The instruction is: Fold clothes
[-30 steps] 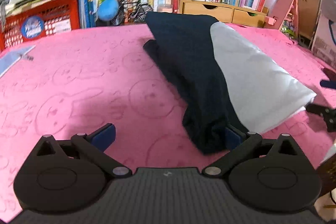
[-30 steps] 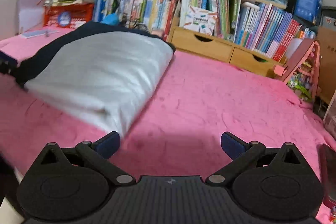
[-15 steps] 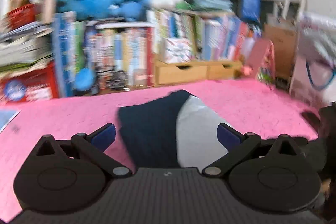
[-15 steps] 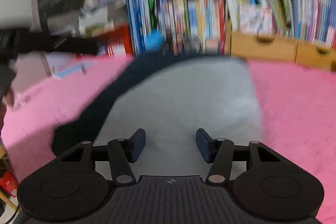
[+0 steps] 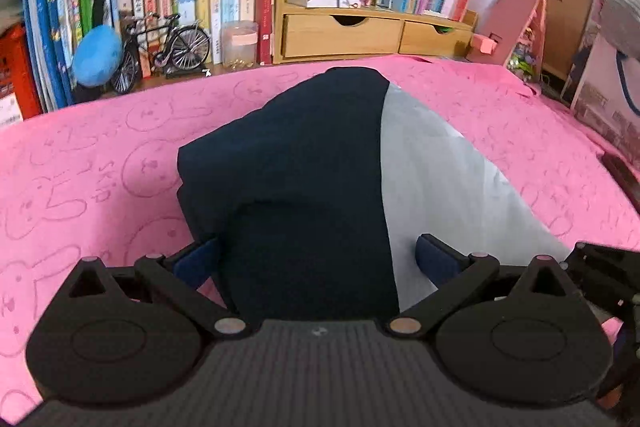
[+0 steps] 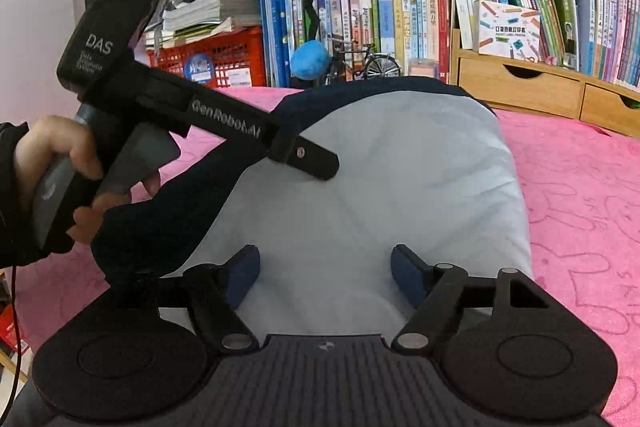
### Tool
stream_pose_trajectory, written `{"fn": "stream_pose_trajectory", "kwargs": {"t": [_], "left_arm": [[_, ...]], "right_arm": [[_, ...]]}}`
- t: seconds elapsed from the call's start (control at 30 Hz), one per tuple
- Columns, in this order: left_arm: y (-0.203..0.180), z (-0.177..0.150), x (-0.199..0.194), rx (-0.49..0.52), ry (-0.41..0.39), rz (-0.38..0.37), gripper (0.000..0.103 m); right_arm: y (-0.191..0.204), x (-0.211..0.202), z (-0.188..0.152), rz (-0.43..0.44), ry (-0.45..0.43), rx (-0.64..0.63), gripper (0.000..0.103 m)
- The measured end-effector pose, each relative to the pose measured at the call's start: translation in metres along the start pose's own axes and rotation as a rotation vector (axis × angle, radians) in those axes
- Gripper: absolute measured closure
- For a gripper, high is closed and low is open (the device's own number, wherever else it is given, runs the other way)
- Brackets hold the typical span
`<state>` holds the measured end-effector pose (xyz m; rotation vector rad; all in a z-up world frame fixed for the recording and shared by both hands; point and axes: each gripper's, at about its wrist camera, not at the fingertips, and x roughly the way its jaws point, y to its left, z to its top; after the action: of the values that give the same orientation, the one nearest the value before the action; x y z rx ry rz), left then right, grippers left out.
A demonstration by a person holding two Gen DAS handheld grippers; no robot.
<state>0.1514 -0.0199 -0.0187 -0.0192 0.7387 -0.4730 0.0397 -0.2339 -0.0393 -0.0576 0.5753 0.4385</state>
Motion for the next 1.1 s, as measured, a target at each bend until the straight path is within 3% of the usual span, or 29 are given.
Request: {"fn": "stream_pose_trajectory", "kwargs": {"t": [0.23, 0.3, 0.43, 0.47, 0.53, 0.6, 0.73, 0.87, 0.97, 1.03, 1.1], "left_arm": [[0.011, 0.005, 0.002, -0.062, 0.021, -0.026, 0.0], [-0.001, 0.012, -0.015, -0.036, -0.003, 0.024, 0.0], [-0.016, 0.028, -0.047, 0.088, -0.155, 0.129, 0.0], [-0.015, 0.03, -0.044, 0.096, -0.156, 0.159, 0.0], [-0.013, 0.024, -0.018, 0.156, -0.073, 0.292, 0.0], [-0.009, 0.01, 0.001, 0.203, -0.046, 0.325, 0.0], [-0.004, 0.022, -0.022, 0.097, -0.076, 0.316, 0.0], [-0.031, 0.038, -0.05, 0.133, -0.198, 0.156, 0.0], [-0.051, 0.04, -0.029, 0.225, -0.179, 0.14, 0.0], [-0.042, 0.03, 0.017, 0.251, -0.057, 0.217, 0.0], [-0.029, 0.016, 0.037, 0.21, -0.07, 0.191, 0.0]], "right_arm": [[0.002, 0.002, 0.0, 0.009, 0.013, -0.016, 0.016], [0.005, 0.002, -0.001, 0.004, 0.016, -0.029, 0.014], [0.006, 0.001, 0.0, 0.003, 0.018, -0.028, 0.013], [0.006, 0.001, 0.0, 0.002, 0.018, -0.027, 0.012], [0.007, 0.0, 0.001, 0.002, 0.019, -0.027, 0.011], [0.007, 0.0, 0.0, 0.003, 0.018, -0.027, 0.009], [0.007, 0.0, 0.001, 0.001, 0.02, -0.029, 0.007], [0.007, 0.001, 0.002, 0.004, 0.025, -0.032, 0.005], [0.007, 0.002, 0.002, 0.009, 0.03, -0.031, 0.003], [0.007, 0.002, 0.003, 0.007, 0.03, -0.028, 0.002], [0.005, 0.002, 0.003, 0.007, 0.028, -0.015, 0.001]]}}
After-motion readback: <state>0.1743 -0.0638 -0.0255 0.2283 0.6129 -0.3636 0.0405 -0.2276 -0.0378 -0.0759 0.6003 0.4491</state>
